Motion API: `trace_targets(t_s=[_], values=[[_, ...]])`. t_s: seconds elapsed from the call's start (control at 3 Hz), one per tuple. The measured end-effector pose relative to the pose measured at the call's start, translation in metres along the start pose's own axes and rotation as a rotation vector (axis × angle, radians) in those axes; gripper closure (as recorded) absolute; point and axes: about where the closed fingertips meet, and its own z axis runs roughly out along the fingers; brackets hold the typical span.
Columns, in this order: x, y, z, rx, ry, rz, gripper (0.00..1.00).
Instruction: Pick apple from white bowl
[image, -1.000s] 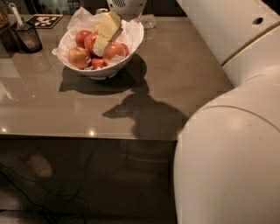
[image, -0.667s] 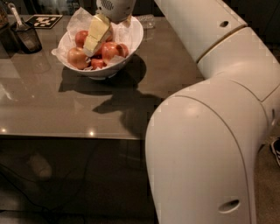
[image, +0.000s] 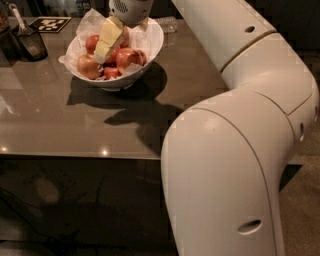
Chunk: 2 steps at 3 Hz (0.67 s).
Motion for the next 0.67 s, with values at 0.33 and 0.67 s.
trace_targets(t_s=[0.33, 0.67], values=[[-0.002, -0.005, 0.021, -0.024, 0.023, 0.025, 0.0], [-0.002, -0.013, 0.038, -0.035, 0.04, 0.05, 0.0]])
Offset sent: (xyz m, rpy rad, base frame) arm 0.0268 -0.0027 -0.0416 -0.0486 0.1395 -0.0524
